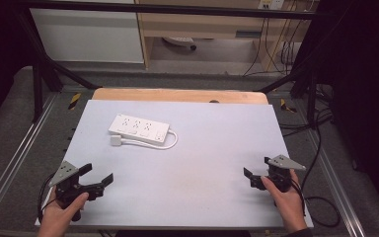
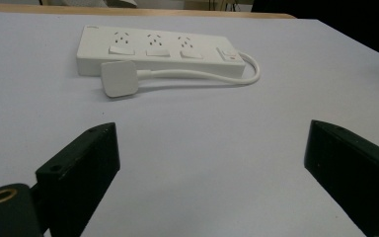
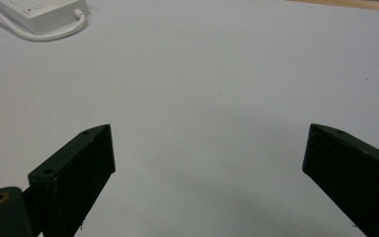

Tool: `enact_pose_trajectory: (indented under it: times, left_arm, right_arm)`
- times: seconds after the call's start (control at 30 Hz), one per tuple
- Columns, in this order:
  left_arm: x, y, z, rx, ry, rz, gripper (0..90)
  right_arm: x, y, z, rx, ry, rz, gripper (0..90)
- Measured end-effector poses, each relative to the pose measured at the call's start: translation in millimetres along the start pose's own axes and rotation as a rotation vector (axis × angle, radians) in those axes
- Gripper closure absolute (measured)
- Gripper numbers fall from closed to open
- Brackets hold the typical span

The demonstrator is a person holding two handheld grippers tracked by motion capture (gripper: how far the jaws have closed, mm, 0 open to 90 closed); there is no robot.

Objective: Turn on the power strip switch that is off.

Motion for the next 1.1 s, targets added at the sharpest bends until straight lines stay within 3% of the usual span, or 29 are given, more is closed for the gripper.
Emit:
enact_pose_trajectory:
  times: [0.2, 0.47, 0.6, 1.1]
  left_arm:
    - [-0.7, 7.8, -4.3, -0.025, -0.012, 0.005, 6.8]
    - [1.3, 21.9, -10.2, -0.002, -0.051, 0.010, 6.8]
    - [1.9, 30.3, -10.9, -0.011, -0.049, 0.004, 6.8]
    - [-9.6, 67.9, 9.4, 0.006, -0.011, 0.003, 7.1]
  right_arm:
    - [1.8, -2.9, 1.5, 0.010, 0.000, 0.006, 6.6]
    - [1.5, -2.6, 4.3, 0.024, 0.006, 0.017, 4.4]
    - [0.8, -1.8, 7.9, 0.035, 0.016, 0.014, 3.6]
    - [0.0, -2.0, 10.6, 0.050, 0.007, 0.018, 3.6]
Point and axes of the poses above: each handheld gripper's, and its own axes: x roughly backward along the jaws, y roughly out of its top, z roughly to its left, the point moved 5 cm from there along -x, roughly forward along the jaws, and after that the axes turned 15 degrees about z, right-handed, at the moved point
